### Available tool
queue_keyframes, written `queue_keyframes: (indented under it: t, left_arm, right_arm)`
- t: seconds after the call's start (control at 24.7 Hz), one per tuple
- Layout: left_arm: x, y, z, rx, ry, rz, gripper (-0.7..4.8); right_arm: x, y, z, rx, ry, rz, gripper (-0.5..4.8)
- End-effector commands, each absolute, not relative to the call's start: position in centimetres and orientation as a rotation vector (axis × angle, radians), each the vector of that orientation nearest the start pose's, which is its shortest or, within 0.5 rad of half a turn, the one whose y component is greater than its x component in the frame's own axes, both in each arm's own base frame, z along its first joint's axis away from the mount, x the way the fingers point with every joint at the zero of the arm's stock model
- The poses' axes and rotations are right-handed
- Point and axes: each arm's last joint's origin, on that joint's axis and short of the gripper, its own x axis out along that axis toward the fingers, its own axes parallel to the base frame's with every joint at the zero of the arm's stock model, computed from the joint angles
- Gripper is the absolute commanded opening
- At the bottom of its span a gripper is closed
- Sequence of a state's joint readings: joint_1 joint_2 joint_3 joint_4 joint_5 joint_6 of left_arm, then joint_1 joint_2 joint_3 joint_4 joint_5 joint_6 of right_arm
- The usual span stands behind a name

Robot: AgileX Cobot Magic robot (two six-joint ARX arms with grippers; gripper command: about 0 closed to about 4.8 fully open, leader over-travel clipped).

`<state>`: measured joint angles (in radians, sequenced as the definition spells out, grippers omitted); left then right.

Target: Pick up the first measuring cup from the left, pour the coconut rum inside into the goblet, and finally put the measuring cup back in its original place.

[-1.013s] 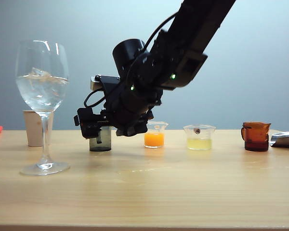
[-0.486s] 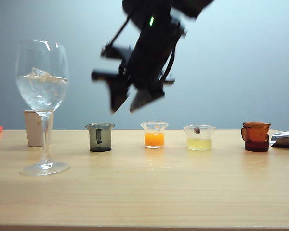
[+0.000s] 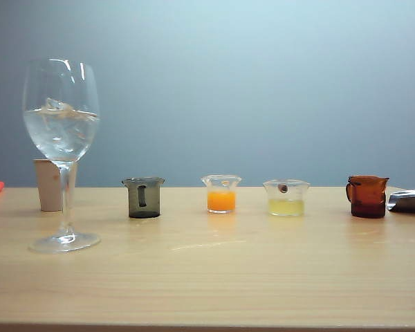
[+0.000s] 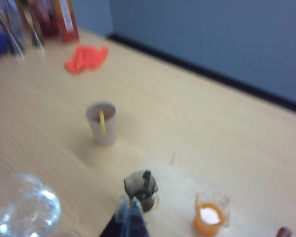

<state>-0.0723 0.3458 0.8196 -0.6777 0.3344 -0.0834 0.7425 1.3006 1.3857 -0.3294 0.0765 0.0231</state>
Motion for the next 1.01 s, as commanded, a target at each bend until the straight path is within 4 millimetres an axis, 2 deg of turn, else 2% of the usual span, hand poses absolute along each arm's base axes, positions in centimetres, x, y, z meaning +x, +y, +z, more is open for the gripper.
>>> queue_keyframes:
  t: [0.04, 0.16, 0.24, 0.36, 0.45, 0.49, 0.57, 0.69, 0.85, 1.01]
  left_arm:
    - [4.1, -0.8, 33.5, -0.083, 0.151, -0.238, -0.06]
    - [3.1, -0.6, 32.0, -0.058, 0.105, -0.195, -0.06]
    - [2.8, -0.6, 30.4, -0.057, 0.059, -0.198, -0.06]
    - [3.2, -0.5, 28.4, -0.056, -0.027, -0.179, -0.06]
    - [3.8, -0.6, 27.8, -0.056, -0.021, -0.181, -0.06]
    - [4.4, -0.6, 27.4, -0.055, -0.049, -0.18, -0.06]
    - [5.3, -0.6, 26.6, -0.055, -0.082, -0.163, -0.06]
    - [6.5, -0.7, 24.9, -0.061, -0.101, -0.138, -0.06]
    - [7.6, -0.7, 23.0, -0.06, -0.099, -0.138, -0.06]
    - [8.4, -0.8, 21.1, -0.06, -0.063, -0.138, -0.06]
  right_arm:
    - [18.2, 16.4, 43.8, -0.151, 0.126, 0.662, -0.01]
    - [16.0, 14.3, 43.9, -0.15, 0.066, 0.644, -0.01]
    - [14.6, 13.0, 42.7, -0.158, 0.027, 0.639, -0.01]
    - [12.6, 11.2, 39.2, -0.133, -0.068, 0.632, -0.01]
    - [12.0, 10.5, 37.4, -0.119, -0.097, 0.612, -0.01]
    - [11.3, 9.8, 35.3, -0.114, -0.102, 0.584, -0.01]
    - [10.4, 8.6, 32.6, -0.111, -0.101, 0.522, -0.01]
    - [9.6, 7.6, 29.7, -0.125, -0.065, 0.44, -0.01]
    - [9.1, 7.0, 27.6, -0.129, -0.054, 0.411, -0.01]
    - [8.9, 6.9, 26.7, -0.145, -0.008, 0.431, -0.01]
